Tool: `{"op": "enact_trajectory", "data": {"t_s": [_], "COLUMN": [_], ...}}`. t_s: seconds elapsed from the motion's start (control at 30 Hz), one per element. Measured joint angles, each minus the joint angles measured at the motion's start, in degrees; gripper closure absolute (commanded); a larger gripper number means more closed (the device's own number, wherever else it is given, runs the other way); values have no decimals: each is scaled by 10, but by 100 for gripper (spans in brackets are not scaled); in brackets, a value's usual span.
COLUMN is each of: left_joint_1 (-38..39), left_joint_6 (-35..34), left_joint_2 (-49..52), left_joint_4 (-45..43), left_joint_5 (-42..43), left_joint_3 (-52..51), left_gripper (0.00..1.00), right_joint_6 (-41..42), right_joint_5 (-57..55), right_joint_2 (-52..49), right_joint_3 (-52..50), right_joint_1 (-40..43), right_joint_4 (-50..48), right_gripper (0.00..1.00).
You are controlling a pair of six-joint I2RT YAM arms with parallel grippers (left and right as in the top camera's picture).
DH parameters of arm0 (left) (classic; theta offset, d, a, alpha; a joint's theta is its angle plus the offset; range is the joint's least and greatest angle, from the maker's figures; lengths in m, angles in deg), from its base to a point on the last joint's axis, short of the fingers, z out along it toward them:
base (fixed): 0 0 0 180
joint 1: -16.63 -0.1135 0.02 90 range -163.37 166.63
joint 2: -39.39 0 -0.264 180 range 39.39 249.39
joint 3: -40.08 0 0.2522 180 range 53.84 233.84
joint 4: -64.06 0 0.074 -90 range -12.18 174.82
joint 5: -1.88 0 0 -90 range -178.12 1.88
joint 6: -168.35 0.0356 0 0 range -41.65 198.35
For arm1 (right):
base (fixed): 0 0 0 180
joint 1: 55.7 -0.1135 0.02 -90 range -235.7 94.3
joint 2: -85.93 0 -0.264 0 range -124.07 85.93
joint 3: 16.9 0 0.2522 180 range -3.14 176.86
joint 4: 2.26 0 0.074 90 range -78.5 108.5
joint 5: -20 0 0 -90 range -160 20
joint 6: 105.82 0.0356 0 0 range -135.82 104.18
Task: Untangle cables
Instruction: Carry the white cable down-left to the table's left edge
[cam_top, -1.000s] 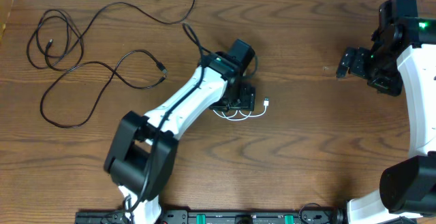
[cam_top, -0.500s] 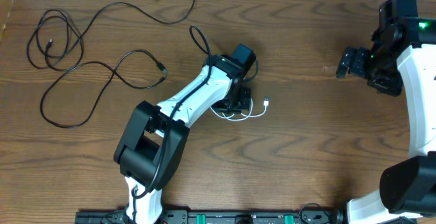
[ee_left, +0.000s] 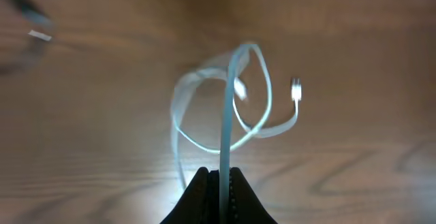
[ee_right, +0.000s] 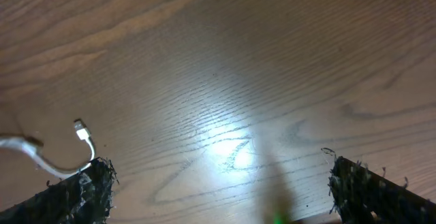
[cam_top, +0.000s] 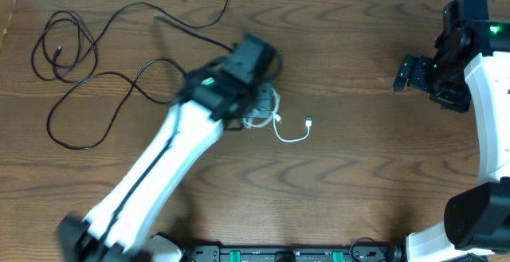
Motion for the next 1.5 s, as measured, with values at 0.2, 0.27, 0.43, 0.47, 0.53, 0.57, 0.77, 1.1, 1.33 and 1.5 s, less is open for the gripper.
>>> {"op": "enact_trajectory", "data": {"t_s": [0.2, 0.27, 0.43, 0.47, 0.53, 0.57, 0.77, 1.1, 1.33, 1.5], "left_joint_1": [-90, -146, -289, -315, -362, -381, -477, -605, -693, -741], "left_joint_6": [-5, -12, -39, -41, -44, -44, -44, -85, -158, -206], "left_joint_2": [-120, -160, -240, -255, -281, -290, -309, -238, -155, -118], "left_joint_4": [14, 19, 33, 33, 34, 35, 37, 26, 27, -24], "left_joint_5": [-44, -52, -64, -66, -67, -67, -67, -66, -66, -67], "left_joint_3": [1, 1, 2, 2, 2, 2, 2, 2, 2, 2], "left_gripper": [92, 92, 92, 92, 92, 92, 92, 92, 92, 92], "right_joint_6": [0, 0, 0, 0, 0, 0, 0, 0, 0, 0], "right_joint_5": [0, 0, 0, 0, 0, 0, 0, 0, 0, 0], "right_joint_2": [0, 0, 0, 0, 0, 0, 0, 0, 0, 0], "right_joint_3": [0, 0, 0, 0, 0, 0, 0, 0, 1, 1], "right_joint_1": [0, 0, 0, 0, 0, 0, 0, 0, 0, 0], "right_joint_4": [0, 0, 0, 0, 0, 0, 0, 0, 0, 0], "right_gripper": [1, 1, 1, 1, 1, 1, 1, 1, 1, 1]}}
